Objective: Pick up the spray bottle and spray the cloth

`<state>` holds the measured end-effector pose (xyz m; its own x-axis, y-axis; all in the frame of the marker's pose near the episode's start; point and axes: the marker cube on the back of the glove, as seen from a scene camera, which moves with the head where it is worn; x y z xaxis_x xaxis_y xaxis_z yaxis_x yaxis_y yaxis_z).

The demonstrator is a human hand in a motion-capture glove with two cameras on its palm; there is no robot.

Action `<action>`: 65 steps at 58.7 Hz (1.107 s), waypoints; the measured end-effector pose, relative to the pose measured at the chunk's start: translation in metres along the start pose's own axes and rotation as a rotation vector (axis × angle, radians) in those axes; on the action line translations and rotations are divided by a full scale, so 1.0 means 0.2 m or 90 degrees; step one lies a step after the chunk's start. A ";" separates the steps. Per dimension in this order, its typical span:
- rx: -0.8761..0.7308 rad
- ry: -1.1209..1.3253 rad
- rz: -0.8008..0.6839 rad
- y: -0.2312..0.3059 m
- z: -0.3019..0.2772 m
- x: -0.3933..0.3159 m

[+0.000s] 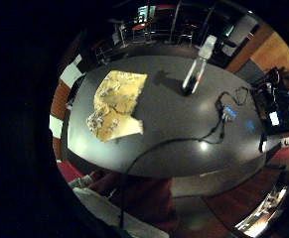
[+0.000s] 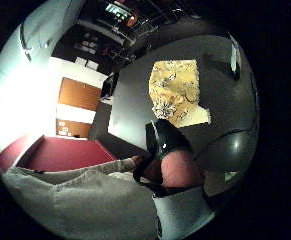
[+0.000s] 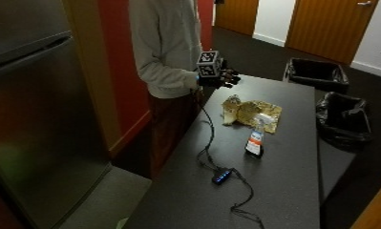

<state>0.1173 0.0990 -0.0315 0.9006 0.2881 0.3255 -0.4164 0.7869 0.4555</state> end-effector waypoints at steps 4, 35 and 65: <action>0.022 -0.012 0.016 0.00 -0.01 0.03; 0.204 -0.109 0.217 -0.12 -0.07 0.46; 0.308 -0.264 0.329 -0.42 0.17 0.68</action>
<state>0.2705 0.0537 0.0032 0.5002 0.2494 0.8292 -0.8594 0.2602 0.4401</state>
